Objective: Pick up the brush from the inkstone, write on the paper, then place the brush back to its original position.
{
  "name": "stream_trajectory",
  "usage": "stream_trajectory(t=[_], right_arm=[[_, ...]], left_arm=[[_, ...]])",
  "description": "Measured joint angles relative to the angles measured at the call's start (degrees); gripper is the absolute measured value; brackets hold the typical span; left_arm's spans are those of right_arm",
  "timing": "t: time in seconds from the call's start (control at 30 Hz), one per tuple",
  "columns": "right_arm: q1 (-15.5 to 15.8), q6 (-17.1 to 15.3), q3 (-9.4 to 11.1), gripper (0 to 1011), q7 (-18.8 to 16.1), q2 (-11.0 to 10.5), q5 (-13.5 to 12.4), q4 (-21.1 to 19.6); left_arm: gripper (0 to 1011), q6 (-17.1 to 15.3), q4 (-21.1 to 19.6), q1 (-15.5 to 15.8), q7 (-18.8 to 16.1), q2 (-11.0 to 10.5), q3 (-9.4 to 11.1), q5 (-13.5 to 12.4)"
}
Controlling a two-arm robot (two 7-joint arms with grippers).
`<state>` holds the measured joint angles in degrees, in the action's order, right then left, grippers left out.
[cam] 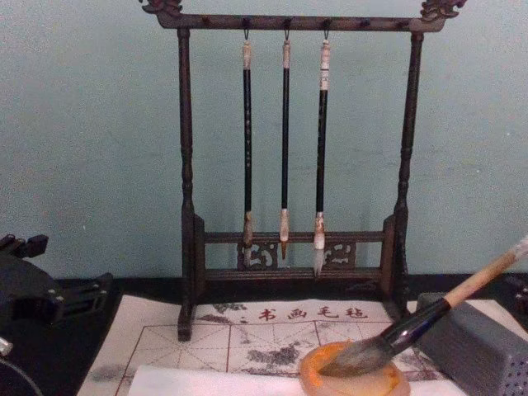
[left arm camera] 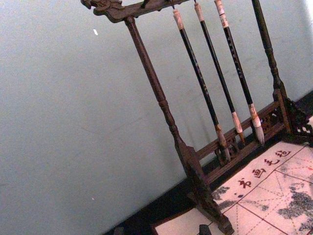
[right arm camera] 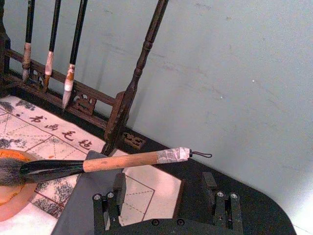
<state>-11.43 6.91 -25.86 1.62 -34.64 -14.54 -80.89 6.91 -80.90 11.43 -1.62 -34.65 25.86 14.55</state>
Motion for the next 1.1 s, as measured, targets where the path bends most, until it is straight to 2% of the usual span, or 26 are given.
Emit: stream_trajectory(t=[1.1], right_arm=[[0.00, -0.01, 0.00, 1002, 0.00, 0.00, 0.00, 0.00]], left_arm=[[1001, 0.00, 0.00, 0.00, 0.00, 0.00, 0.00, 0.00]])
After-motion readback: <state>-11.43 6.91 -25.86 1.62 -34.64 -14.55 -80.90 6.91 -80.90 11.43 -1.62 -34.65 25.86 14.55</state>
